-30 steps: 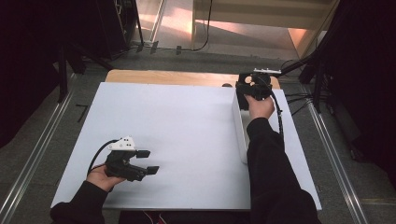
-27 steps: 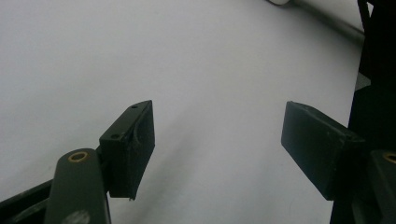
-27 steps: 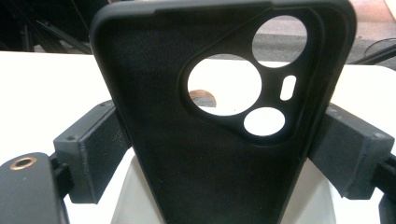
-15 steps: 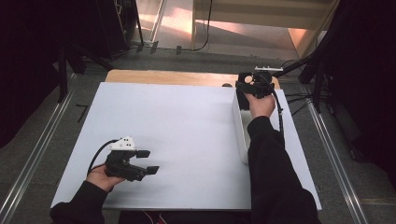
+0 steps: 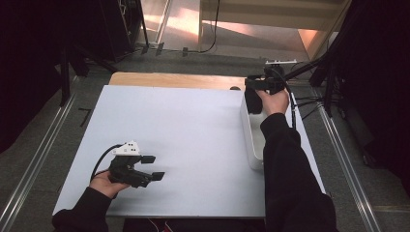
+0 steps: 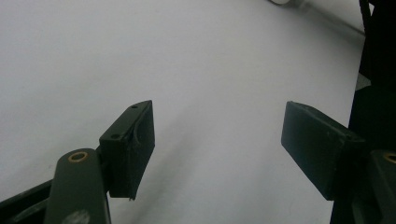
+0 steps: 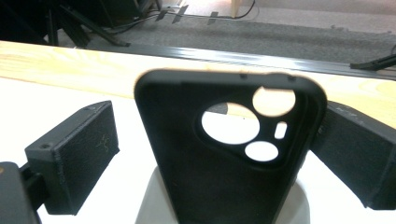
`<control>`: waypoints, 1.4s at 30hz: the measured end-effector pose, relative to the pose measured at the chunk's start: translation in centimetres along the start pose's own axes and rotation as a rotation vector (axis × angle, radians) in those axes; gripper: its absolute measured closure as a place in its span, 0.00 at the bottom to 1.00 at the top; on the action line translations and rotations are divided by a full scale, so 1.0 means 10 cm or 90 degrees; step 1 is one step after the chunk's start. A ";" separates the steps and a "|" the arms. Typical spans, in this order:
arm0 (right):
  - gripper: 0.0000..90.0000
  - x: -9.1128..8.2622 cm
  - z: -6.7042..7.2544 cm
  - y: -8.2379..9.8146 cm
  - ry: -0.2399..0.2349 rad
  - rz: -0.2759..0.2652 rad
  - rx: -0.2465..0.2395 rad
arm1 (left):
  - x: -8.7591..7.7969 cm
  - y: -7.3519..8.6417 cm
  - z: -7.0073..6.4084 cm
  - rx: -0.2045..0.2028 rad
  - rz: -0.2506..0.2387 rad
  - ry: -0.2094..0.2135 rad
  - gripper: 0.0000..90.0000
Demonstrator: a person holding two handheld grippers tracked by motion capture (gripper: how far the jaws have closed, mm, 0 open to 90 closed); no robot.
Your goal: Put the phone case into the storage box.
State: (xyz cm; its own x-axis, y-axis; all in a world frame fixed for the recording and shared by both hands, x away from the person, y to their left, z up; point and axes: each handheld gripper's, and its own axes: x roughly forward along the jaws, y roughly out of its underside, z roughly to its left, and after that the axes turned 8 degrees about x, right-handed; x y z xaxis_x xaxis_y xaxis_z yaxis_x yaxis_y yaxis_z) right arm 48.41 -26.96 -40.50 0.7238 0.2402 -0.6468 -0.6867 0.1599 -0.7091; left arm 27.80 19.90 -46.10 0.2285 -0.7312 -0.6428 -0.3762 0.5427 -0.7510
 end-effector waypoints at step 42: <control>0.17 -0.56 0.47 -0.33 -0.145 0.068 -0.086 | -0.02 0.01 0.02 -0.006 0.000 -0.001 0.29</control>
State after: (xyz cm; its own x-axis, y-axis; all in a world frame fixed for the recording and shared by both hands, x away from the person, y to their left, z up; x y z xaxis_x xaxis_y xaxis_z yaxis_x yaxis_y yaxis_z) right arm 46.33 -24.30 -33.25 0.6034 0.4606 -0.6509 -0.7324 -0.0027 -0.6809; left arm 27.93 20.15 -46.07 0.2304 -0.7309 -0.6425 -0.3840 0.5384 -0.7501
